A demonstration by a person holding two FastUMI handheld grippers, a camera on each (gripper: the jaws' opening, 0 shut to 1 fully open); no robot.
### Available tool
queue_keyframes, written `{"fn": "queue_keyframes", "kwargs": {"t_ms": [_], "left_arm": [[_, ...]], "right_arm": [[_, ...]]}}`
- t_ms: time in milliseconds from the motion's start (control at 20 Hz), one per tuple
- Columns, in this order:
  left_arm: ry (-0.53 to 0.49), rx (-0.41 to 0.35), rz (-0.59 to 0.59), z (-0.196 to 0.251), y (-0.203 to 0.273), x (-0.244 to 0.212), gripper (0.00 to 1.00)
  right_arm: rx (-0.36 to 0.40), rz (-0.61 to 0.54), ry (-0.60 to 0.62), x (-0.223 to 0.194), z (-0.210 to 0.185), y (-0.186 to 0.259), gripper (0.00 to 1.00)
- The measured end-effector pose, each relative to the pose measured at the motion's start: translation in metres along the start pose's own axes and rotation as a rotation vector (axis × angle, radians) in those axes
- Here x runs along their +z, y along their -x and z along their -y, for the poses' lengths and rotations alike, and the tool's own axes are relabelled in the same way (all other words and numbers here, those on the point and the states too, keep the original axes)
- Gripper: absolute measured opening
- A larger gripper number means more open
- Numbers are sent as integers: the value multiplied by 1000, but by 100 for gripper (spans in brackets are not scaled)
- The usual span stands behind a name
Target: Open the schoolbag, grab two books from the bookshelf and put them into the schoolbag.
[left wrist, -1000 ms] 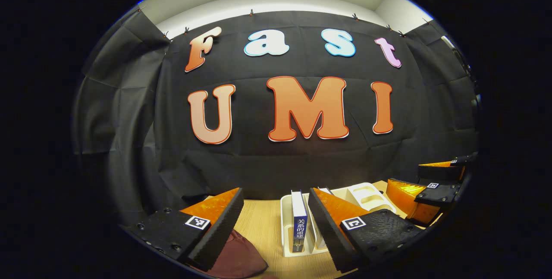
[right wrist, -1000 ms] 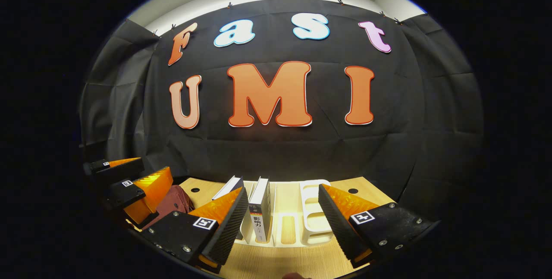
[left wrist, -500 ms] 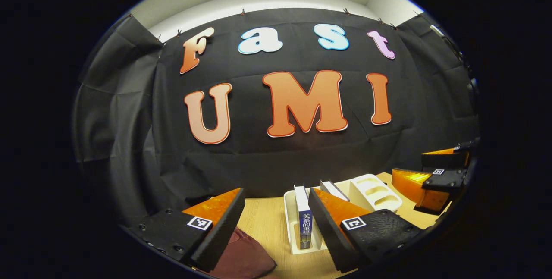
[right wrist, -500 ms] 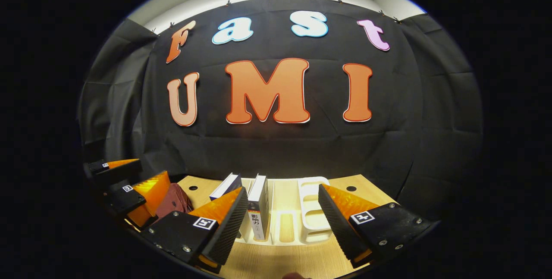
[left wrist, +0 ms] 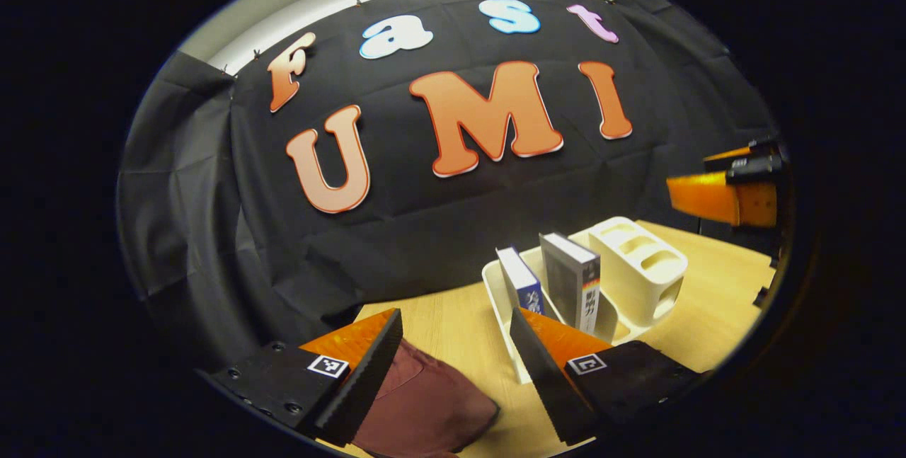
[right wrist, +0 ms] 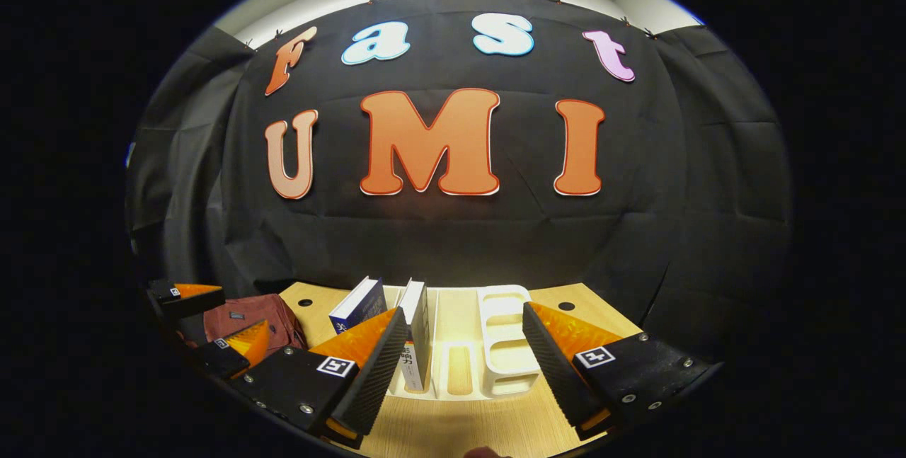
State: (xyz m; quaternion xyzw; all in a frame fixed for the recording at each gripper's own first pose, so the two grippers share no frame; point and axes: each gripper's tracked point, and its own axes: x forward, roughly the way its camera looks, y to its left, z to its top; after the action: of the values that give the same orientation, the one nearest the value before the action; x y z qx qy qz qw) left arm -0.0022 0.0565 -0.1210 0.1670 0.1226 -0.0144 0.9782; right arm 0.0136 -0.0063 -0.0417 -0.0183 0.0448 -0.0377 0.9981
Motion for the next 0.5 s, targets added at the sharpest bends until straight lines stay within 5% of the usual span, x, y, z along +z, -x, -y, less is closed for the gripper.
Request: {"fn": "queue_keyframes", "kwargs": {"t_ms": [500], "left_arm": [[-229,-88,-272,15,2,-125,96]], "right_arm": [[-65,-50,16,-25,19,-8,97]]}}
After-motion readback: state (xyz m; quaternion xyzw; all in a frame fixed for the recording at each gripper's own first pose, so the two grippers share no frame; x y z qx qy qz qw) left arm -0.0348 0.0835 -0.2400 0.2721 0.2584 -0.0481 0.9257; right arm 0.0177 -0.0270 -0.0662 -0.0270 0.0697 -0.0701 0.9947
